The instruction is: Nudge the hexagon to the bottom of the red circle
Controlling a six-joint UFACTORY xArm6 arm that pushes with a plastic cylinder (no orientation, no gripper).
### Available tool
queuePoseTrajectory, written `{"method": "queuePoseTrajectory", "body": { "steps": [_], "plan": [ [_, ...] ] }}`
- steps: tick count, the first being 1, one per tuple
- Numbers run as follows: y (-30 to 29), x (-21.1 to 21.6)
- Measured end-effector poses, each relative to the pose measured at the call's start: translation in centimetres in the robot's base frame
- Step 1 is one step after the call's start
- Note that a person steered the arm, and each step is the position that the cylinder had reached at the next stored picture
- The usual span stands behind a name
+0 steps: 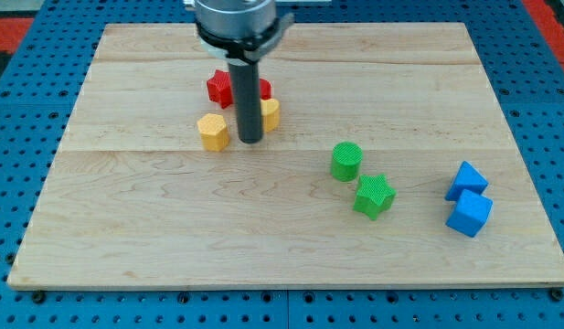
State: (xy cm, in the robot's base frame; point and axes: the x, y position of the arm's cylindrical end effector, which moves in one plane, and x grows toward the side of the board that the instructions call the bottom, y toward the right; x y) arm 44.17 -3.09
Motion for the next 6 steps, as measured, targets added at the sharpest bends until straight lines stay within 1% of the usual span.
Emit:
{"method": "queuePoseTrajectory", "body": {
  "steps": [1,2,3,4,5,6],
  "plan": [
    [-5.6,1.1],
    [-9.7,0.9],
    [-4.5,-4.9],
    [-7.2,-4.0],
    [-6.2,0.3],
    [-5.5,0.1]
  ]
}}
